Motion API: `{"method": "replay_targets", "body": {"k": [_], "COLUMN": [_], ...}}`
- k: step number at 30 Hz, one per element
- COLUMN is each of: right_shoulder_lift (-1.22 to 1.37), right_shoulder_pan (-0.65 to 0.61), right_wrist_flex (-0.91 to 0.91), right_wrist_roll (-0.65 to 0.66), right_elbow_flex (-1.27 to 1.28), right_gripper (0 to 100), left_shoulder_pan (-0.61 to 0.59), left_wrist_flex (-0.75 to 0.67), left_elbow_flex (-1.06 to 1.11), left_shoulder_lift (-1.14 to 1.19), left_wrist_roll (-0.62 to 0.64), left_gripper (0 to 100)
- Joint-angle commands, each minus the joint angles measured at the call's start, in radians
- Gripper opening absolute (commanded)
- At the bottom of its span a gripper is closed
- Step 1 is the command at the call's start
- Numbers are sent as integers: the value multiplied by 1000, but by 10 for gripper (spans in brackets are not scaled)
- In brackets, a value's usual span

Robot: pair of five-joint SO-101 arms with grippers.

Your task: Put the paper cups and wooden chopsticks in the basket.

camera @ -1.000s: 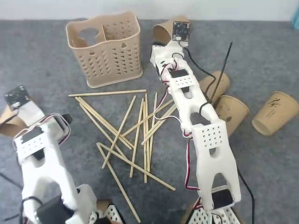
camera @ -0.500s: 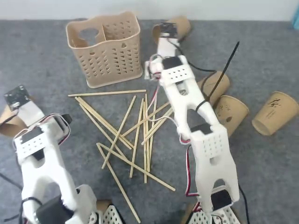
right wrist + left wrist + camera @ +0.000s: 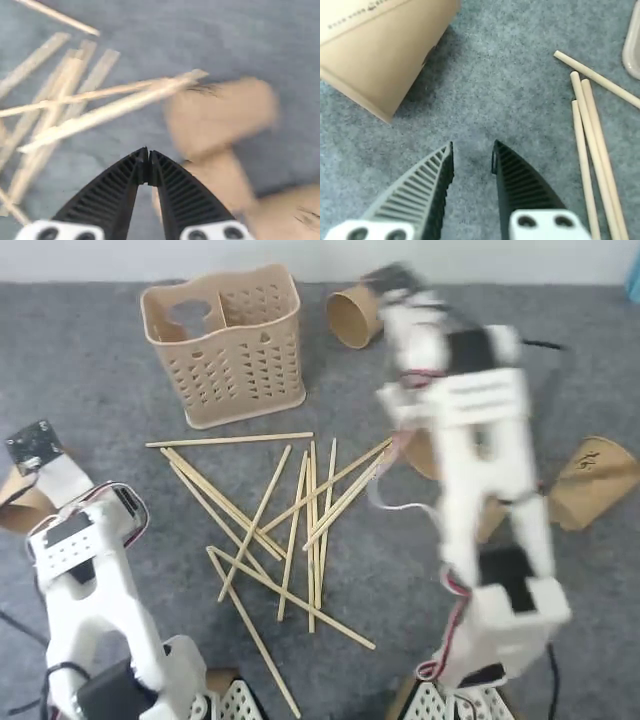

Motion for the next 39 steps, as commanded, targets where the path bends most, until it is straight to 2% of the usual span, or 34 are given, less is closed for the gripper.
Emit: {"method": "replay_targets", "body": {"k": [1, 5, 9, 13, 19, 21, 25, 31, 34, 39], "right_shoulder_lift": [-165, -185, -113, 41, 257, 320, 438, 607, 714, 888], "right_shoulder_pan": [166, 298, 305, 286, 255, 245, 223, 183, 159, 150], "right_wrist_flex": [-110, -406, -819, -1211, -1484, -1598, -1779, -1821, -1821, -1819], "right_wrist_roll": [124, 183, 267, 296, 275, 178, -132, -485, -565, -580], "right_elbow_flex": [49, 161, 339, 396, 371, 344, 238, 77, -32, -218], "right_gripper": [7, 8, 8, 9, 8, 8, 8, 9, 8, 8], "left_shoulder_pan": [8, 8, 6, 6, 8, 8, 8, 8, 9, 8], "left_wrist_flex": [-25, -26, -63, -63, -68, -68, -68, -68, -68, -68], "left_elbow_flex": [-22, -22, -15, -15, -8, -8, -8, -10, -10, -8], "left_shoulder_lift": [-18, -18, -18, -18, -18, -18, -18, -18, -18, -18], "left_wrist_roll": [3, 6, 8, 8, 8, 8, 8, 8, 8, 8], "left_gripper": [116, 116, 112, 112, 112, 112, 112, 112, 112, 112]}}
